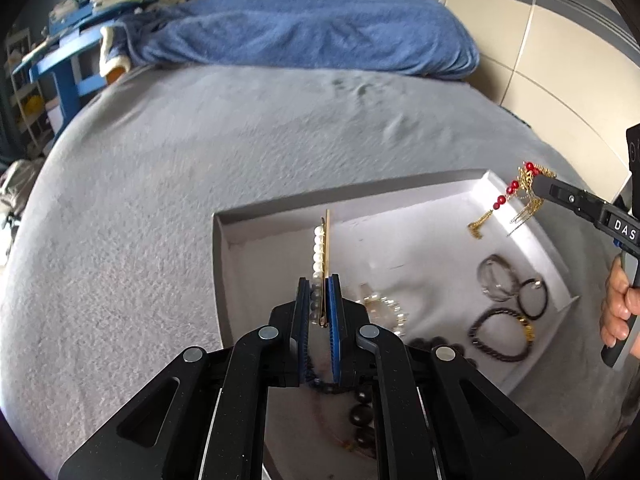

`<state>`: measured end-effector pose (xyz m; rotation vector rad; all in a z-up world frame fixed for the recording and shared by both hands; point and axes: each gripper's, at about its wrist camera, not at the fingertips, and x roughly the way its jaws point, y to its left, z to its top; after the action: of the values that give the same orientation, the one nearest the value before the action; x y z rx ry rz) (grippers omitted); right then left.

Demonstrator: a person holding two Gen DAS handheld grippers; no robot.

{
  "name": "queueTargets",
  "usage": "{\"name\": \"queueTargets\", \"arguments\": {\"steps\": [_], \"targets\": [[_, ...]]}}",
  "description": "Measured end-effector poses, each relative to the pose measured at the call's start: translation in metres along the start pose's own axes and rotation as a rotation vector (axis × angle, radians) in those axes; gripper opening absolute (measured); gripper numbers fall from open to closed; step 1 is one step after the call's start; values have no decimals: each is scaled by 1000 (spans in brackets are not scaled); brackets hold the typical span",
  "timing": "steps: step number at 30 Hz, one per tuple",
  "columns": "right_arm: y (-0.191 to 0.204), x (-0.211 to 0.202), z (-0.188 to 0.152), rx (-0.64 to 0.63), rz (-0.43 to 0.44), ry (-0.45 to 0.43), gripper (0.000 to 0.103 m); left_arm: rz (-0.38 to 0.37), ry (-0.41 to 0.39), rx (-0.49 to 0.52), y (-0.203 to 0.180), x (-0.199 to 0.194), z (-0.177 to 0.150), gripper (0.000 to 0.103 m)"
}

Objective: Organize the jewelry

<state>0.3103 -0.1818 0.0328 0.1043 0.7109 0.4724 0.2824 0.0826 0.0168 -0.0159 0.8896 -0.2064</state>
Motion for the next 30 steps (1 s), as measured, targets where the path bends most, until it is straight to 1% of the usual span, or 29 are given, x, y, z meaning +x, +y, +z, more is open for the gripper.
{"name": "queueTargets", "arguments": {"steps": [5, 8, 11, 12, 13, 14, 15, 16, 17, 18, 19, 21, 23, 25, 26, 30], "targets": [[-6, 19, -8, 7, -15, 75, 12, 10, 70, -6, 5, 18, -6, 10], [-8, 25, -13, 9, -24, 101, 12, 25, 73, 11, 4, 20, -10, 10], [-8, 25, -13, 12, -22, 103, 14, 26, 64, 6, 3, 18, -11, 15], [-8, 24, -14, 11, -23, 100, 22, 27, 60, 3, 3, 17, -12, 17], [-7, 22, -14, 10, -23, 93, 29, 24, 57, 2, 4, 16, -11, 22], [-6, 21, -12, 7, -23, 85, 39, 14, 54, 2, 3, 15, -11, 27], [-4, 20, -12, 2, -23, 80, 42, 10, 51, 4, 1, 13, -12, 31], [-3, 19, -12, -4, -24, 79, 42, 5, 41, 8, -1, 11, -12, 40], [-1, 19, -12, -9, -25, 76, 42, 8, 28, 14, -4, 8, -12, 53], [0, 17, -11, -14, -25, 71, 44, 15, 16, 21, -7, 5, -12, 59], [2, 15, -11, -16, -23, 64, 49, 17, 4, 25, -9, 2, -11, 64], [5, 10, -10, -17, -15, 49, 52, 7, -16, 30, -11, -4, -11, 66], [6, 6, -11, -16, -11, 39, 53, 15, -42, 28, -13, -11, -10, 74], [9, -2, -14, -18, -14, 25, 59, 12, -80, 21, -15, -21, -13, 78], [11, -6, -16, -20, -15, 19, 61, 16, -86, 18, -15, -24, -14, 80], [21, -24, -25, -44, -24, 2, 69, 23, -125, 14, -22, -41, -24, 84]]}}
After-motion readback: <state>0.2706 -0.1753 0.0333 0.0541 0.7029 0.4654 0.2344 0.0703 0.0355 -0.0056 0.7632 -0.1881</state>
